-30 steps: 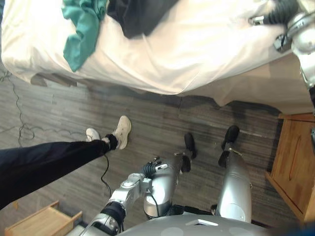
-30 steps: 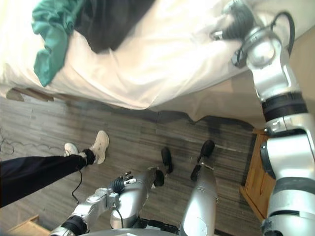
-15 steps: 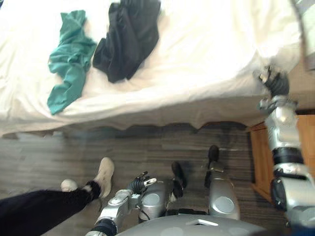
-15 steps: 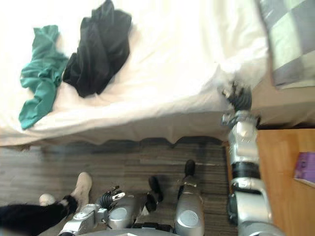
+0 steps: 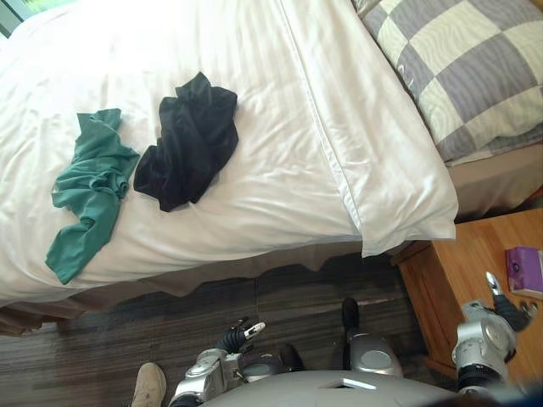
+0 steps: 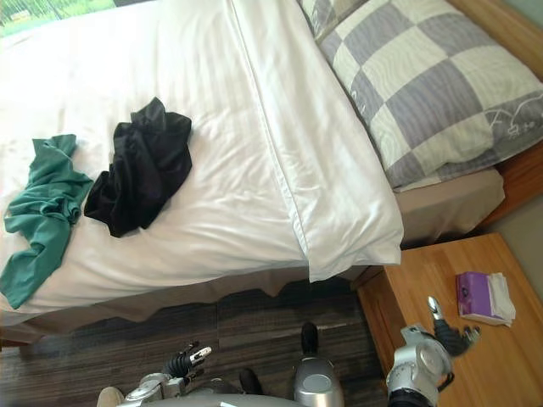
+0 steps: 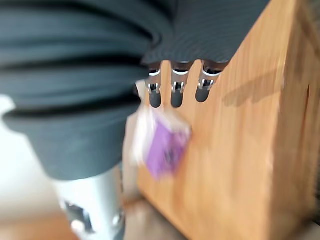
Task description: Tidy the bed and pick cloth on bed and put in laundry
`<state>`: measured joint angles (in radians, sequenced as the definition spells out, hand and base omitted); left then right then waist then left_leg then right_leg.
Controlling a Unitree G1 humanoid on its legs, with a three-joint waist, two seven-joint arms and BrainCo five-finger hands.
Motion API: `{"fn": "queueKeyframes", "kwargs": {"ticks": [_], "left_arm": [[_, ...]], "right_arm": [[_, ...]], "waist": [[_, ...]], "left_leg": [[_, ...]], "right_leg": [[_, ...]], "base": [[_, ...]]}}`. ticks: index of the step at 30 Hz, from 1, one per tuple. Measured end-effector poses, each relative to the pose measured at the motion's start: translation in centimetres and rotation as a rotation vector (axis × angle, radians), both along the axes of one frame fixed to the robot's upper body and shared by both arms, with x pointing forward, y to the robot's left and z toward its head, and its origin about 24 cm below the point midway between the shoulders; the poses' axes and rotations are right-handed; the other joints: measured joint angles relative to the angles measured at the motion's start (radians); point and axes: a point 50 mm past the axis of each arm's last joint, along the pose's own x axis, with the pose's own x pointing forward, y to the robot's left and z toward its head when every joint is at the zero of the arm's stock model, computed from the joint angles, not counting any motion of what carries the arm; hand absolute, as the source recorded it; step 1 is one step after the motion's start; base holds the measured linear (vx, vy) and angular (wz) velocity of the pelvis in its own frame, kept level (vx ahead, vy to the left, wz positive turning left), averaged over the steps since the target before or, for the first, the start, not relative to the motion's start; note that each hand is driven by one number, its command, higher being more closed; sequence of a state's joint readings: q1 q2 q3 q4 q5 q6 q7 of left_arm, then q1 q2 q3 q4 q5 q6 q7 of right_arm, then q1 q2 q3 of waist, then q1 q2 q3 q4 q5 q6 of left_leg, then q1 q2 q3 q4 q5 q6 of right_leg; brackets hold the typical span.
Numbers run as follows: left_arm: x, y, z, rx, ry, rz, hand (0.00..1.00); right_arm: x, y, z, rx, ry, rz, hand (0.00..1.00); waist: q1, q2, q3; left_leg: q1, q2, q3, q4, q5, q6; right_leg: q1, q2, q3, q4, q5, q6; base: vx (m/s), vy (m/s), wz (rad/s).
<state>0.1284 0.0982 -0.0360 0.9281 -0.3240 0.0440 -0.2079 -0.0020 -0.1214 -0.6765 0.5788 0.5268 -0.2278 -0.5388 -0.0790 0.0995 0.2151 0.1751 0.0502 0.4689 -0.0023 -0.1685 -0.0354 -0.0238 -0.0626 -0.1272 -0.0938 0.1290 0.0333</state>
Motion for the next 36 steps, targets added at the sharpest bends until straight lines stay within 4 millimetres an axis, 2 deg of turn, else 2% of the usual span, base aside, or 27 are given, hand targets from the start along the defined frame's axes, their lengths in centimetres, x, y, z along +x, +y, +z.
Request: {"fn": "queueKeyframes", "kwargs": {"ticks": [1, 2, 5, 7, 9, 10, 11, 12, 13, 15, 17, 20, 21, 25, 29, 30, 32, 36], "left_arm": [[-0.7, -0.2, -0.2, 0.000, 0.033, 0.009, 0.00], [-1.9, 1.3, -0.4, 0.047, 0.078, -0.007, 0.00], [-2.4, 1.7, -0.4, 0.056, 0.095, -0.005, 0.00], [-2.7, 2.1, -0.5, 0.066, 0.107, -0.009, 0.00], [-0.8, 2.4, -0.1, 0.038, 0.066, 0.028, 0.00], [0.3, 2.2, 0.1, 0.022, 0.040, 0.024, 0.00], [0.9, 2.0, 0.2, 0.008, 0.023, 0.027, 0.00], [1.6, 1.4, 0.4, -0.031, -0.001, 0.042, 0.00], [1.8, 0.8, 0.4, -0.058, -0.006, 0.033, 0.00], [1.9, 0.2, 0.4, -0.088, -0.004, 0.026, 0.00], [2.0, -0.3, 0.5, -0.131, -0.003, 0.043, 0.00], [2.4, -0.5, 0.7, -0.143, -0.014, 0.044, 0.00], [2.6, -0.5, 0.8, -0.149, -0.021, 0.046, 0.00], [3.9, -0.6, 1.3, -0.134, -0.048, 0.024, 0.00], [5.4, -0.9, 2.2, -0.162, -0.111, 0.049, 0.00], [6.3, -2.2, 2.8, -0.211, -0.157, 0.049, 0.00], [6.8, -2.5, 3.1, -0.213, -0.179, 0.039, 0.00], [6.9, -2.5, 3.1, -0.213, -0.204, 0.041, 0.00]], "right_arm": [[0.4, -0.5, 1.1, -0.036, -0.046, 0.004, 1.00], [9.6, 1.5, 10.2, -0.273, -0.502, 0.694, 1.00], [10.2, 1.9, 10.3, -0.247, -0.538, 0.731, 1.00], [12.8, 2.9, 13.1, -0.252, -0.657, 0.766, 1.00], [18.0, 5.4, 23.2, -0.257, -1.091, 0.912, 1.00], [18.7, 6.0, 27.1, -0.291, -1.209, 0.964, 1.00], [18.7, 6.6, 29.4, -0.313, -1.285, 0.995, 1.00], [18.1, 7.9, 32.8, -0.359, -1.414, 1.043, 1.00], [17.7, 9.4, 34.9, -0.386, -1.489, 1.096, 1.00], [17.6, 10.8, 35.9, -0.393, -1.520, 1.143, 1.00], [18.0, 11.9, 35.6, -0.349, -1.484, 1.151, 1.00], [18.6, 13.4, 34.9, -0.305, -1.434, 1.175, 1.00], [18.8, 14.0, 34.5, -0.283, -1.414, 1.181, 1.00], [19.4, 15.3, 33.6, -0.272, -1.359, 1.178, 1.00], [20.0, 15.2, 32.6, -0.248, -1.316, 1.151, 1.00], [20.4, 14.8, 32.1, -0.248, -1.309, 1.136, 1.00], [20.6, 14.5, 31.7, -0.260, -1.337, 1.151, 1.00], [20.6, 12.3, 30.2, -0.262, -1.408, 1.134, 1.00]], "waist": [[0.000, -0.009, -0.008], [0.017, -0.037, -0.063], [0.021, -0.039, -0.062], [0.014, -0.040, -0.039], [0.013, -0.022, 0.029], [0.019, -0.013, 0.067], [0.027, -0.002, 0.090], [0.040, 0.024, 0.124], [0.046, 0.054, 0.157], [0.046, 0.082, 0.201], [0.046, 0.106, 0.257], [0.056, 0.120, 0.270], [0.070, 0.120, 0.270], [0.090, 0.121, 0.269], [0.101, 0.121, 0.269], [0.100, 0.123, 0.268], [0.099, 0.123, 0.268], [0.095, 0.125, 0.267]], "left_leg": [[0.000, 0.000, -0.007, -0.003, 0.000, 0.000], [-0.002, 0.003, -0.018, -0.013, 0.008, -0.001], [-0.002, 0.003, -0.024, -0.017, 0.012, -0.001], [-0.016, -0.004, -0.033, -0.026, 0.015, 0.003], [-0.074, -0.016, -0.029, 0.014, 0.018, 0.007], [-0.094, -0.020, -0.034, 0.033, 0.018, 0.008], [-0.111, -0.021, -0.041, 0.044, 0.021, 0.012], [-0.135, -0.023, -0.043, 0.048, 0.026, 0.020], [-0.161, -0.024, -0.048, 0.059, 0.029, 0.025], [-0.183, -0.027, -0.058, 0.069, 0.033, 0.031], [-0.224, -0.038, -0.066, 0.081, 0.038, 0.039], [-0.302, -0.060, -0.064, 0.096, 0.047, 0.049], [-0.331, -0.069, -0.059, 0.105, 0.050, 0.051], [-0.441, -0.081, -0.058, 0.159, 0.050, 0.051], [-0.537, -0.084, -0.063, 0.221, 0.043, 0.053], [-0.572, -0.077, -0.060, 0.257, 0.028, 0.060], [-0.600, -0.063, -0.048, 0.300, 0.005, 0.062], [-0.604, -0.052, -0.039, 0.336, -0.015, 0.068]], "right_leg": [[0.001, 0.000, -0.004, 0.000, -0.001, 0.000], [0.001, 0.003, -0.012, -0.001, -0.002, -0.002], [0.000, 0.003, -0.021, -0.001, -0.004, -0.003], [-0.012, -0.001, -0.024, 0.000, -0.002, -0.003], [-0.085, -0.017, 0.001, 0.051, -0.001, -0.003], [-0.109, -0.026, 0.001, 0.067, -0.001, -0.003], [-0.120, -0.030, -0.002, 0.074, -0.001, -0.003], [-0.148, -0.040, -0.006, 0.090, -0.002, -0.004], [-0.175, -0.045, -0.006, 0.114, -0.009, -0.007], [-0.213, -0.051, -0.007, 0.165, -0.032, -0.009], [-0.293, -0.075, 0.000, 0.265, -0.076, -0.012], [-0.415, -0.098, 0.019, 0.362, -0.107, -0.011], [-0.464, -0.108, 0.034, 0.401, -0.116, -0.013], [-0.592, -0.136, 0.048, 0.485, -0.137, -0.020], [-0.687, -0.165, 0.051, 0.546, -0.152, -0.026], [-0.713, -0.168, 0.052, 0.564, -0.155, -0.029], [-0.731, -0.166, 0.054, 0.575, -0.160, -0.031], [-0.726, -0.164, 0.055, 0.579, -0.161, -0.031]], "base": [[-0.12, -0.056, 0.20], [-0.12, -0.064, 0.22], [-0.02, -0.027, 0.10], [-0.02, 0.008, -0.06], [-0.10, 0.028, -0.06], [-0.10, 0.016, 0.16], [-0.10, 0.001, 0.21], [-0.08, 0.003, 0.25], [-0.07, 0.000, 0.23], [-0.04, -0.017, 0.16], [-0.05, -0.022, 0.12], [-0.03, -0.042, 0.05], [-0.01, -0.046, -0.02], [-0.03, -0.082, 0.16], [-0.05, -0.093, 0.27], [-0.04, -0.041, 0.09], [-0.06, -0.034, -0.06], [-0.01, -0.002, -0.05]]}}
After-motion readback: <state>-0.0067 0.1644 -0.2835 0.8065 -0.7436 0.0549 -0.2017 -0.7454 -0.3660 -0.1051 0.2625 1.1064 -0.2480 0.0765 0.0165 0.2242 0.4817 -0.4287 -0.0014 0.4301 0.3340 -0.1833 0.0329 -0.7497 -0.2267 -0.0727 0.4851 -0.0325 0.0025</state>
